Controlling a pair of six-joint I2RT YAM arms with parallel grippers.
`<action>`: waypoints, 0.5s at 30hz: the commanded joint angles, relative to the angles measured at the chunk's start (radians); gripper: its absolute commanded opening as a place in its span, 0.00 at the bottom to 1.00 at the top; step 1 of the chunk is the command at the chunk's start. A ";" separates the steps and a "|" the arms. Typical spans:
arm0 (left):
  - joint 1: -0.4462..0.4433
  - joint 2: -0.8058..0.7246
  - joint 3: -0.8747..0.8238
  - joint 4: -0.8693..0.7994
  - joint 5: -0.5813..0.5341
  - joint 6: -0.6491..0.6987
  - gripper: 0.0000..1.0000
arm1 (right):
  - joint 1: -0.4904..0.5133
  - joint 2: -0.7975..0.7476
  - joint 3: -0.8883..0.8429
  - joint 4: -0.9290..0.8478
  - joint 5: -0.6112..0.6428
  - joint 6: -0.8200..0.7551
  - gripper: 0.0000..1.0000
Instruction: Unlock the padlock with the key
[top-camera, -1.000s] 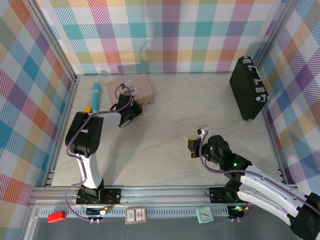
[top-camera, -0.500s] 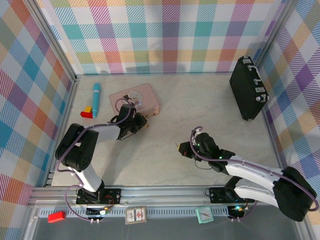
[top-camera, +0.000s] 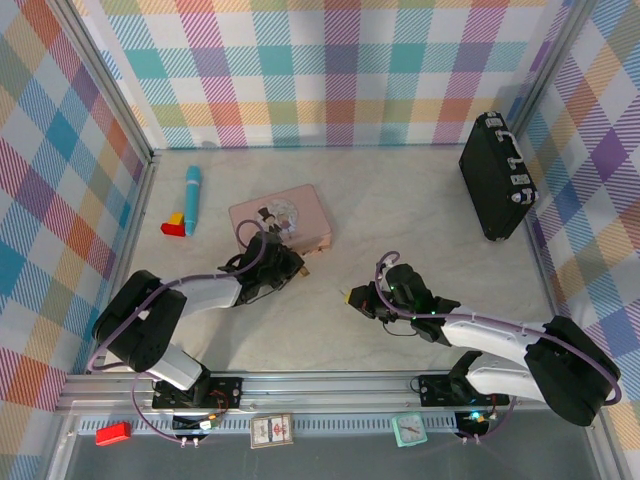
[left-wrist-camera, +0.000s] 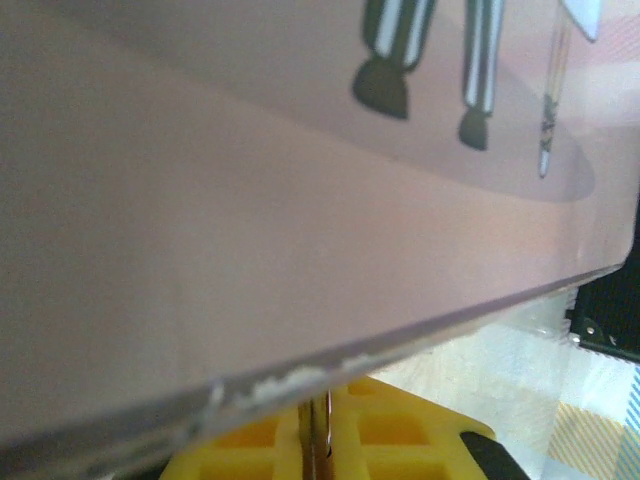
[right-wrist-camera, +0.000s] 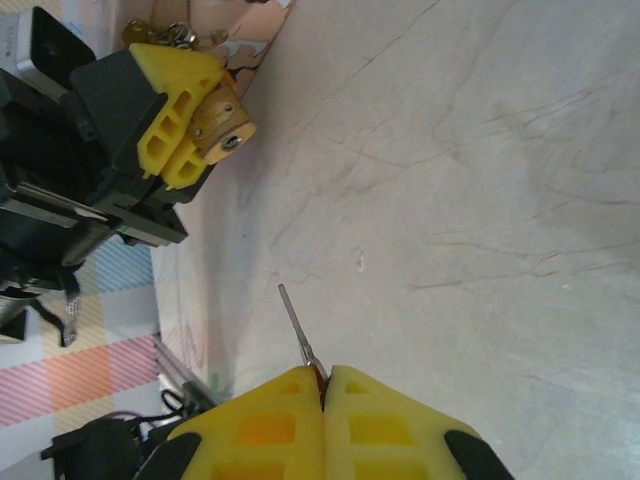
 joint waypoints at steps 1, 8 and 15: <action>-0.050 -0.037 -0.031 0.154 0.030 -0.081 0.00 | -0.015 0.023 -0.018 0.104 -0.090 0.075 0.00; -0.108 -0.005 -0.061 0.301 0.026 -0.109 0.00 | -0.023 0.066 -0.023 0.183 -0.149 0.180 0.00; -0.151 0.051 -0.041 0.337 0.040 -0.143 0.00 | -0.110 0.142 -0.018 0.303 -0.283 0.270 0.00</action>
